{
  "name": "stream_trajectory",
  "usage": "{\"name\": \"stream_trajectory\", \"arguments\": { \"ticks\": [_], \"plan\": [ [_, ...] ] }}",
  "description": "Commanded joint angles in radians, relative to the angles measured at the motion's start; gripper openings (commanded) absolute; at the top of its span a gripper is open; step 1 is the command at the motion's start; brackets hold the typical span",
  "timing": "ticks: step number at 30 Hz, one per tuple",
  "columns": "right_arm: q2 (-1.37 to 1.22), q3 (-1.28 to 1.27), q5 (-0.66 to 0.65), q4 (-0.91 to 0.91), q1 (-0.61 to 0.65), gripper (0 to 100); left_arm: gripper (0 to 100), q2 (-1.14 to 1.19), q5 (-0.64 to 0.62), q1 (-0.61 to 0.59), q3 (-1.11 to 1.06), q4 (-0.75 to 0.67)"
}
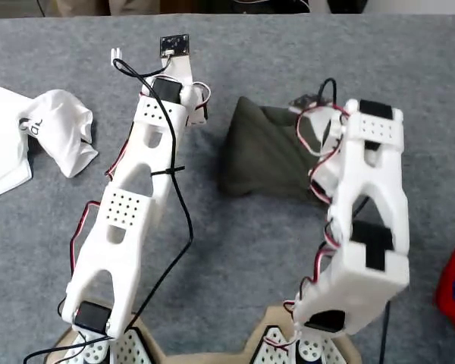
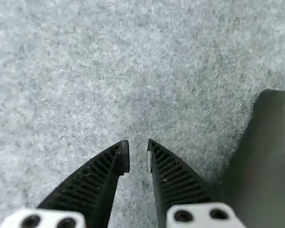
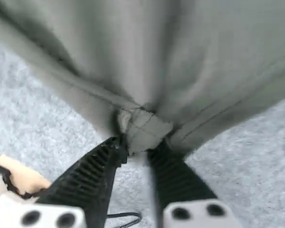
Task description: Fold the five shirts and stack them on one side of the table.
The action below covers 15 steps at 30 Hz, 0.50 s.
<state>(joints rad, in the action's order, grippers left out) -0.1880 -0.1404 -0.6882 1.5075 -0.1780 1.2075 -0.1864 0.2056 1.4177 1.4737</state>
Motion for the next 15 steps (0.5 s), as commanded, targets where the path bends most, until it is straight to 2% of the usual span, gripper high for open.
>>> {"name": "stream_trajectory", "arguments": {
  "ticks": [1,3,7,15],
  "plan": [
    [0.182,-0.102,-0.020,-0.041,-0.019,30.2,8,-0.025,0.009,-0.006,0.055,0.015],
    [0.245,-0.113,-0.018,-0.037,-0.019,34.3,8,-0.025,0.009,-0.006,0.055,0.017],
    [0.306,-0.074,0.008,-0.038,0.001,32.1,8,-0.025,0.009,-0.008,0.055,0.017],
    [0.074,0.081,0.086,-0.044,0.108,14.7,8,-0.027,0.008,-0.025,0.055,0.018]
  ]
}}
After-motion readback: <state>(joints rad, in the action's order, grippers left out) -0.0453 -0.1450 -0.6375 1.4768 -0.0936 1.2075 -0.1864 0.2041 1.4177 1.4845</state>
